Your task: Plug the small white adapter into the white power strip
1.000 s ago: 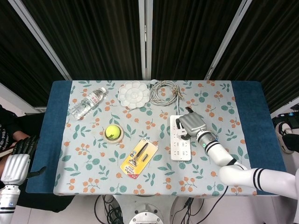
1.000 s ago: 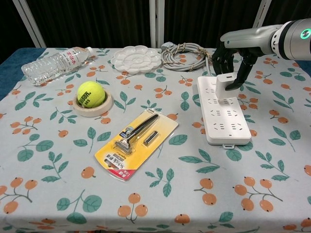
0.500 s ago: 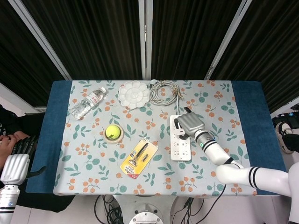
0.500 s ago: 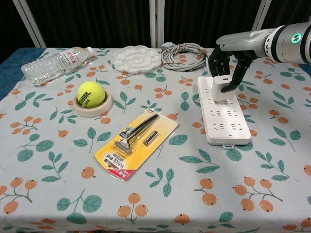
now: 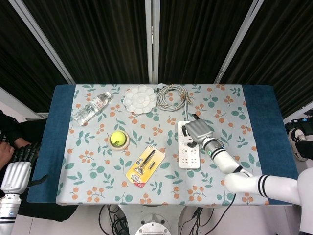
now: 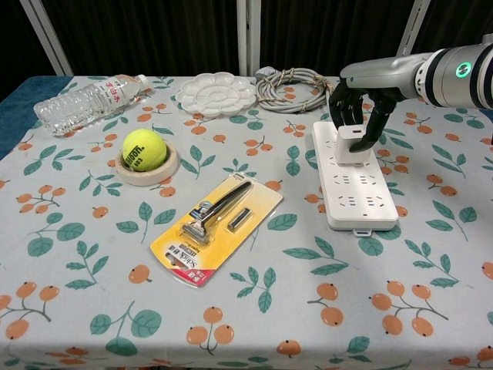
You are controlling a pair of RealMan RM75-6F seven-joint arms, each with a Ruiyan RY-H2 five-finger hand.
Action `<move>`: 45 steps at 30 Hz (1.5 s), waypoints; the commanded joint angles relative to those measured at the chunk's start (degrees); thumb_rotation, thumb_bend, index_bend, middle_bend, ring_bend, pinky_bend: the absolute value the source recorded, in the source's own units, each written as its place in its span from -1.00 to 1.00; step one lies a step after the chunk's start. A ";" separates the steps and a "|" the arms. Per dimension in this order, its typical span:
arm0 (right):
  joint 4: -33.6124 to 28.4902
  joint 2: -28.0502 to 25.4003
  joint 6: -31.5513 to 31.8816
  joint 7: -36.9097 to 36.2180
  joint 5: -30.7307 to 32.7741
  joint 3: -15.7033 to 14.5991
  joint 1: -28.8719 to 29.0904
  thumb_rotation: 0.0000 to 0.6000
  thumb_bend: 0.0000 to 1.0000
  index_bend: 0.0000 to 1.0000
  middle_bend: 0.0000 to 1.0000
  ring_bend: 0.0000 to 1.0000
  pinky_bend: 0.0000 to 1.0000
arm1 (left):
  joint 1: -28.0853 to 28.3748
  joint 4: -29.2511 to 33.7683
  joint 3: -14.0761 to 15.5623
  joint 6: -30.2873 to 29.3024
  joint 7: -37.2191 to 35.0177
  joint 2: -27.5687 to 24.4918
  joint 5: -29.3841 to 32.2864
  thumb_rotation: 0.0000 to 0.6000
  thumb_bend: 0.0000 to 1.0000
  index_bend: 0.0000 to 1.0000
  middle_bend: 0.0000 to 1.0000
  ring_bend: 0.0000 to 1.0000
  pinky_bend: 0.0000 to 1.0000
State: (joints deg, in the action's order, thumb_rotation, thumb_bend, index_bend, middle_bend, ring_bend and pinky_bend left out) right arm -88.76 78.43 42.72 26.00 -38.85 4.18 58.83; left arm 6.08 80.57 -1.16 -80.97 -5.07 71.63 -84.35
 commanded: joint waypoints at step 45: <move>-10.23 -8.70 5.65 -3.82 -6.14 -0.77 -4.91 1.00 -0.16 -0.63 -0.40 -0.59 -1.00 | 0.21 1.02 -0.28 -0.16 0.99 -0.55 -0.27 1.00 -0.75 -0.98 -1.00 -1.00 -1.00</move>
State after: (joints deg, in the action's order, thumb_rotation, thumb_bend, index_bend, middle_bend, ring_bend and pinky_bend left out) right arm -97.39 71.25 47.19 23.50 -43.65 3.07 55.06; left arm 6.28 81.60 -1.44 -81.13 -4.07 71.08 -84.61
